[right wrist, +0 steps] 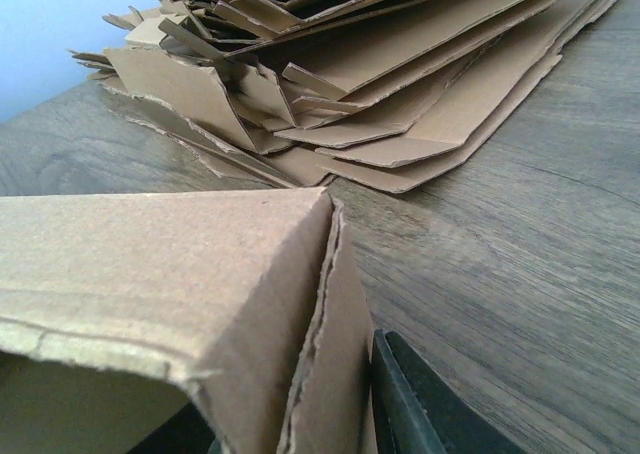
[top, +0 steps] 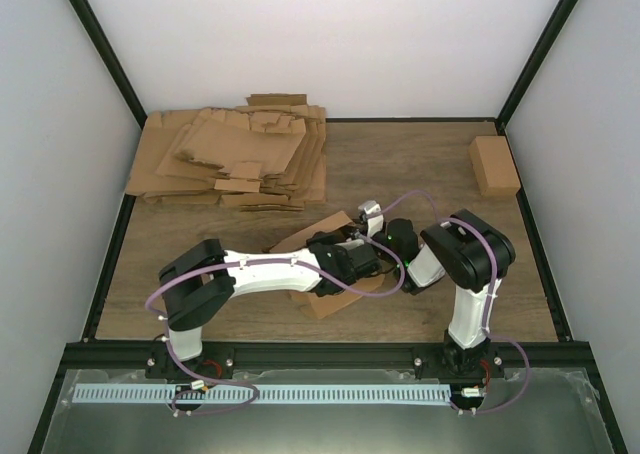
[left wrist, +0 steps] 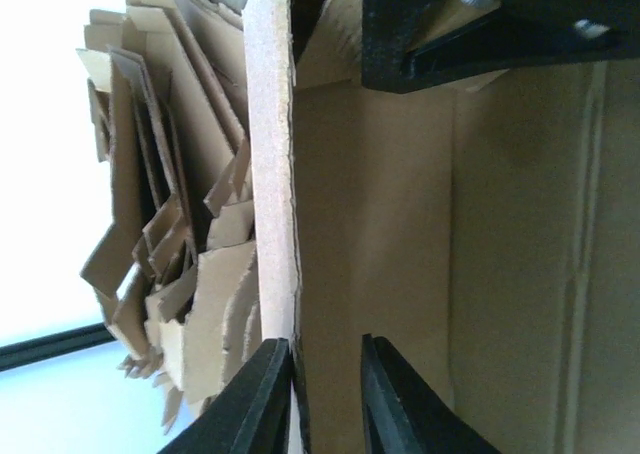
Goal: Fold the paper box
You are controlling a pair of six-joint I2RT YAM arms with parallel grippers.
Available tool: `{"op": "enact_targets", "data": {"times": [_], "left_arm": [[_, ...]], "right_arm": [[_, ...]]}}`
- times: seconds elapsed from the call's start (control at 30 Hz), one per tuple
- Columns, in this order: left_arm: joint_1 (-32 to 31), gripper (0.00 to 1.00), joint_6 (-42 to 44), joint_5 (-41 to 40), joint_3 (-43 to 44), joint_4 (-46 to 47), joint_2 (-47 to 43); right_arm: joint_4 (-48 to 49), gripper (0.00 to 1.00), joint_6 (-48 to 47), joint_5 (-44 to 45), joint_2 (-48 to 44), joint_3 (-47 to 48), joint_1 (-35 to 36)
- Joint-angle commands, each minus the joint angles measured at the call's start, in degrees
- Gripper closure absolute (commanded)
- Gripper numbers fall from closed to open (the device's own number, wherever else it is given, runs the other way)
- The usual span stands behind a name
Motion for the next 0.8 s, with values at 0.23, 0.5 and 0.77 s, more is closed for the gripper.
{"op": "enact_targets", "data": {"times": [0.23,0.5,0.77], "left_arm": [[-2.65,0.43,-9.21,16.15,6.63,-7.95,-8.09],[-2.82,0.21,-12.36,29.09,7.25,-6.28,-16.19],[12.8,0.14,-19.87,52.28,10.54,-1.6,-21.83]], "right_arm": [[2.69,0.83,-2.4,2.47,-1.8,-1.23,1.04],[3.55,0.86,-3.11,2.61,-2.04,-2.11,1.22],[5.12,0.86,-3.45,2.24,-2.19,-3.57,1.64]]}}
